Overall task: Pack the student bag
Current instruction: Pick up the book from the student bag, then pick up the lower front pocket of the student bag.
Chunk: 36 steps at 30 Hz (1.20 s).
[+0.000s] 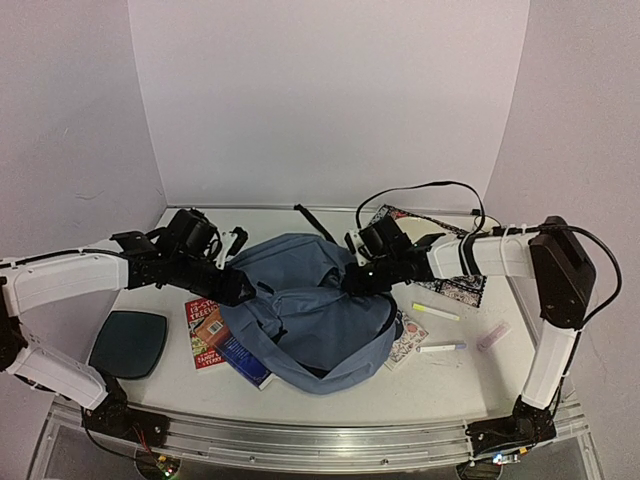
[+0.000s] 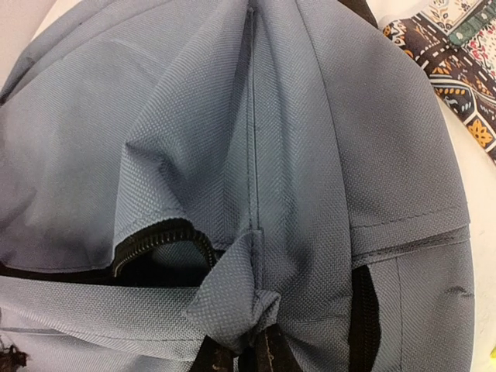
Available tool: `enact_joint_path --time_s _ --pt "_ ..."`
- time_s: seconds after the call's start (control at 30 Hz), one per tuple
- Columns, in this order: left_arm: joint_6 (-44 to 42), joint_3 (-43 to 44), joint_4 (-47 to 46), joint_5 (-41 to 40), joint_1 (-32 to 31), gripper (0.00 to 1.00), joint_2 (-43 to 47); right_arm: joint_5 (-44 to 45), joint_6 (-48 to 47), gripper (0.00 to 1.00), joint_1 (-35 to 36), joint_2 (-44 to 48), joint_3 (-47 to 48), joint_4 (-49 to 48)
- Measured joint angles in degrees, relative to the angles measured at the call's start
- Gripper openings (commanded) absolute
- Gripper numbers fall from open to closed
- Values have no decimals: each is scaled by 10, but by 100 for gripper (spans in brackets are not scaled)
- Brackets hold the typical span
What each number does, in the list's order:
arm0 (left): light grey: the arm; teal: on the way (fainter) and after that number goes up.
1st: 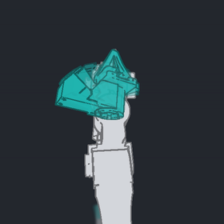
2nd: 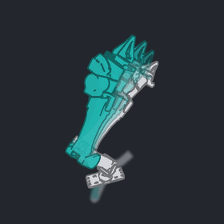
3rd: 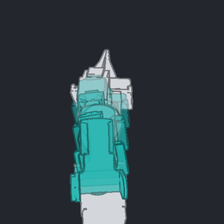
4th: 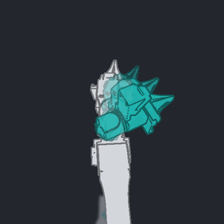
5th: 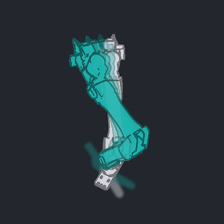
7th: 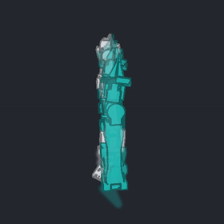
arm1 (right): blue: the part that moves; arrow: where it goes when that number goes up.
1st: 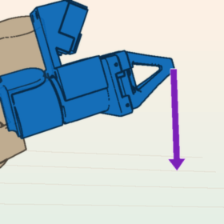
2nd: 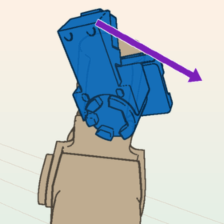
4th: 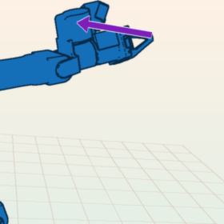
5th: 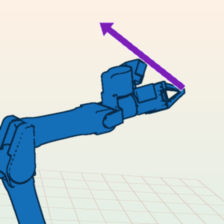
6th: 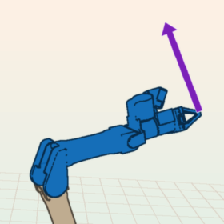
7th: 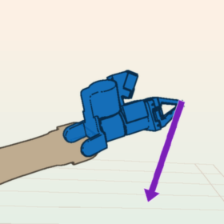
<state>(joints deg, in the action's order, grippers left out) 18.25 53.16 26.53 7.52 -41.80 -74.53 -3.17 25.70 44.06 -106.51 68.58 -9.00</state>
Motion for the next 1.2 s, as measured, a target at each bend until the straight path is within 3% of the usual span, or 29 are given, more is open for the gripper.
enact_joint_path --time_s 0.27,0.57,0.83,1.2 --pt "-46 121 24 -42 0 67 -45 -26 -6 0 0 28 0 -1" --pt "-66 216 22 -36 -34 75 -176 -64 -3 0 0 37 0 -20" --pt "-60 264 0 -64 -87 76 -250 -73 5 0 0 37 0 -27" --pt "-32 277 -21 -154 -91 75 -305 -84 18 0 -1 37 4 -33"
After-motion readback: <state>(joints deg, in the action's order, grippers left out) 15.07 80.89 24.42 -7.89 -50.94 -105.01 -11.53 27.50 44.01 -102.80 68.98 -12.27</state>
